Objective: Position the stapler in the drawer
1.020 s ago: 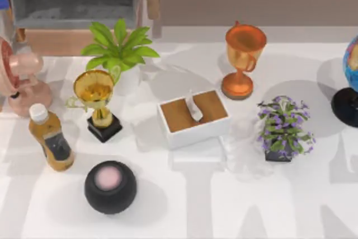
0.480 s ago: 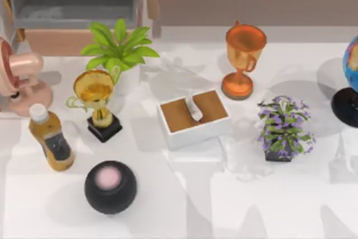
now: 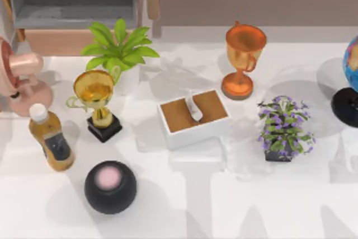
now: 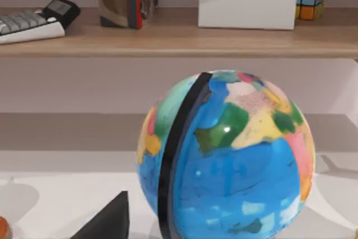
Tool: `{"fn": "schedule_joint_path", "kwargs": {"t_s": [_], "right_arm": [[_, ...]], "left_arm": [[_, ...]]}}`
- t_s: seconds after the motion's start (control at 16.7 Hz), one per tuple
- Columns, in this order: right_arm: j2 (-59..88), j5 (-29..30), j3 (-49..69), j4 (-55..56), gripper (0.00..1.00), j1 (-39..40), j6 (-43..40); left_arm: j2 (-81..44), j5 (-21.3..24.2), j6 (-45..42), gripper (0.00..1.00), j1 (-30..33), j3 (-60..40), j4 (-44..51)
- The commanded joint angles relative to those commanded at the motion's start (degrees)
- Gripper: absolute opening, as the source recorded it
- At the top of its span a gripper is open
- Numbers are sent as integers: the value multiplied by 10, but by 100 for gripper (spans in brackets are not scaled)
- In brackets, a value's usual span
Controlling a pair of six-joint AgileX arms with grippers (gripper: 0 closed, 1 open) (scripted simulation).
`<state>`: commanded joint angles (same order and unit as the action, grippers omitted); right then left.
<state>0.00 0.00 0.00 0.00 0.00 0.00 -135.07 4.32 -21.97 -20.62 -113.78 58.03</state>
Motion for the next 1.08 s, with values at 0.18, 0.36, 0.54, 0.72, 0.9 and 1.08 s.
{"fn": "schedule_joint_path", "kwargs": {"t_s": [0.18,0.36,0.54,0.72,0.9,1.08], "right_arm": [[0,0,0,0,100,0,0],[0,0,0,0,100,0,0],[0,0,0,0,100,0,0],[0,0,0,0,100,0,0],[0,0,0,0,100,0,0],[0,0,0,0,100,0,0]], "left_arm": [[1,-2,0,0,3,-1,0],[20,-6,-6,0,7,-19,-16],[90,-30,-16,0,-7,-57,-58],[156,-52,-26,0,-25,-82,-97],[169,-52,-31,0,-22,-88,-105],[127,-39,-25,0,-20,-64,-85]]}}
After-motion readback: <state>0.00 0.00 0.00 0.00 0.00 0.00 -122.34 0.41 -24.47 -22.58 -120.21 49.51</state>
